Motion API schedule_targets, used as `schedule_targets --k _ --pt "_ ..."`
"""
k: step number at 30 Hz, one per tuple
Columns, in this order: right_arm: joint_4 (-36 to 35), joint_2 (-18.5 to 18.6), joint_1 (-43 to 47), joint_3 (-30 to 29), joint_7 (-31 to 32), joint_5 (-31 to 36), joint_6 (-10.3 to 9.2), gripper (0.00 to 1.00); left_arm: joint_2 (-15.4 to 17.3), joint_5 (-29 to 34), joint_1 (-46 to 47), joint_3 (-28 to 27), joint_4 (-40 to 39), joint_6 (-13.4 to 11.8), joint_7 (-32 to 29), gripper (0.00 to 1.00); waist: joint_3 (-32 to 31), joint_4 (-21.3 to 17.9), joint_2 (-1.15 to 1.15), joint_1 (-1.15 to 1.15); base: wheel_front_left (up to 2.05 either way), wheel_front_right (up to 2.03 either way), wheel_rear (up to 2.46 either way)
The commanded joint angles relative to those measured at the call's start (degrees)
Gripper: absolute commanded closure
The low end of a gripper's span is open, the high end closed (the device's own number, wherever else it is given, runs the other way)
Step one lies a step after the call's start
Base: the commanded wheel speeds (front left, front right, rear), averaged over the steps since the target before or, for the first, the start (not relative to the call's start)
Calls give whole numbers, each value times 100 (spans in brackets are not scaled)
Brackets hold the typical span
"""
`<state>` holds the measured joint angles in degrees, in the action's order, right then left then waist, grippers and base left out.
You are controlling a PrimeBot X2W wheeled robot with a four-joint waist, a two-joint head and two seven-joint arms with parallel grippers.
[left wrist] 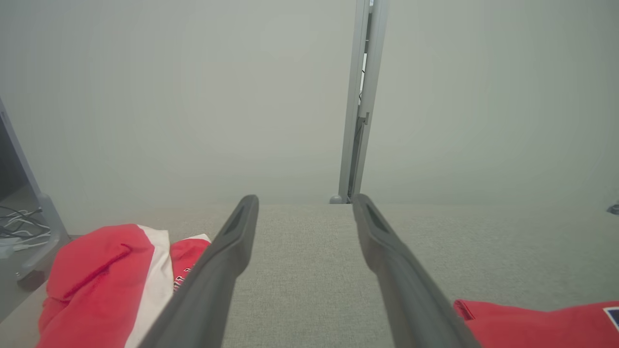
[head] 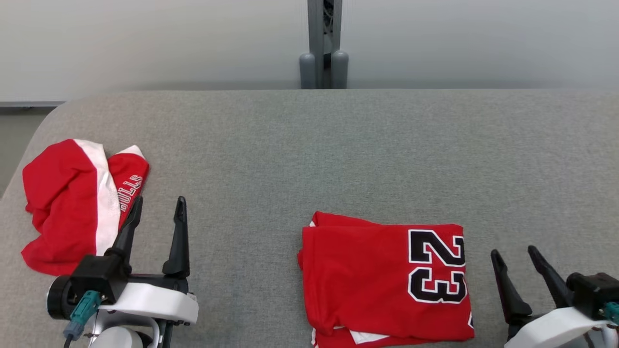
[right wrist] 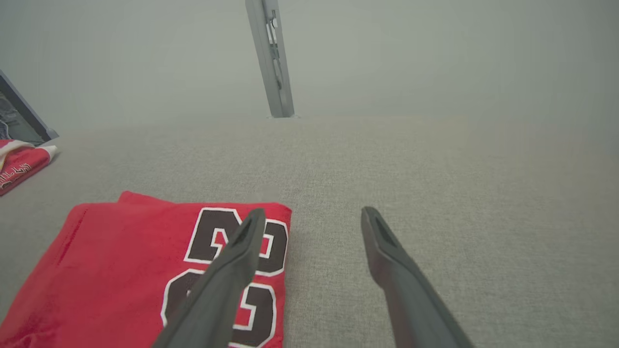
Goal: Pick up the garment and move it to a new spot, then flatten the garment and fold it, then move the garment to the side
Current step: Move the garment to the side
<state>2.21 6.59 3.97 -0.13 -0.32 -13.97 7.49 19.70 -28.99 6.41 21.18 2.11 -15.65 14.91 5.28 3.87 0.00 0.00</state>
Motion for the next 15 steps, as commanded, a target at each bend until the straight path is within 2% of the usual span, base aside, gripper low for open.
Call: schedule_targets --k 1,9,15 --pt "28 41 -59 22 27 1 -1 0 -13 36 78 2 3 14 32 0 95 103 0 0 0 0 0" --pt "871 28 -267 412 257 -254 -1 0 -207 155 255 -37 97 146 32 0 399 396 0 0 0 0 0" --pt "1339 67 -504 611 257 -474 -1 0 -309 259 309 -140 148 223 32 0 556 473 0 0 0 0 0"
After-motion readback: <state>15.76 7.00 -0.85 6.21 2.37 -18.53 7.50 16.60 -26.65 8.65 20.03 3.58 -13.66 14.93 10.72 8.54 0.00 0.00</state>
